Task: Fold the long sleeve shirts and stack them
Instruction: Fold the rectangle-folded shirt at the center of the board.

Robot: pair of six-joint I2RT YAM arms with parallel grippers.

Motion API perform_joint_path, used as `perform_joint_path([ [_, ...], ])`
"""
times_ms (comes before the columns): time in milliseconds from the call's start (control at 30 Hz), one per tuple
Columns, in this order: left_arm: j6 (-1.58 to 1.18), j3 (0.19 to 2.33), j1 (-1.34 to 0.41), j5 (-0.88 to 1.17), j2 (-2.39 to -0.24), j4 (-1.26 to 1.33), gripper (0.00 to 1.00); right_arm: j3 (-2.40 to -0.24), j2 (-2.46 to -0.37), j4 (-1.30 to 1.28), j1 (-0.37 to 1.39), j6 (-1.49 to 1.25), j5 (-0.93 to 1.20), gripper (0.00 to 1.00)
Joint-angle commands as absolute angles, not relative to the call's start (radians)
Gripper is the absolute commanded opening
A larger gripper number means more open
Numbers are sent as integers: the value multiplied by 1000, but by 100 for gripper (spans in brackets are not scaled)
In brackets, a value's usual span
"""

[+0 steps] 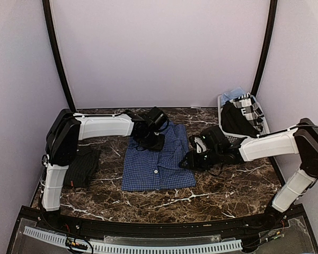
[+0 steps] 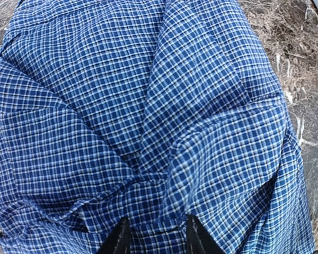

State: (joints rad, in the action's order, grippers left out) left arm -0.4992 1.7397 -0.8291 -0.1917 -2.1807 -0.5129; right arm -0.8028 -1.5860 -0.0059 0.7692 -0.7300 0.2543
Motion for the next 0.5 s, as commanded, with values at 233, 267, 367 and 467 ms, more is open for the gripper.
perform_joint_path([
  [233,-488,1777,-836,-226,-2164,-572,19,-780,-1636,107,764,-789,299,40],
  [267,-487,1776,-836,-226,-2161,-572,19,-776,-1634,103,764,-791,291,40],
  [367,-486,1776,-836,-227,-2154,-572,17,-763,-1629,101,764,-796,282,40],
  [467,-489,1774,-836,-228,-2147,-572,16,-754,-1638,119,765,-807,295,40],
])
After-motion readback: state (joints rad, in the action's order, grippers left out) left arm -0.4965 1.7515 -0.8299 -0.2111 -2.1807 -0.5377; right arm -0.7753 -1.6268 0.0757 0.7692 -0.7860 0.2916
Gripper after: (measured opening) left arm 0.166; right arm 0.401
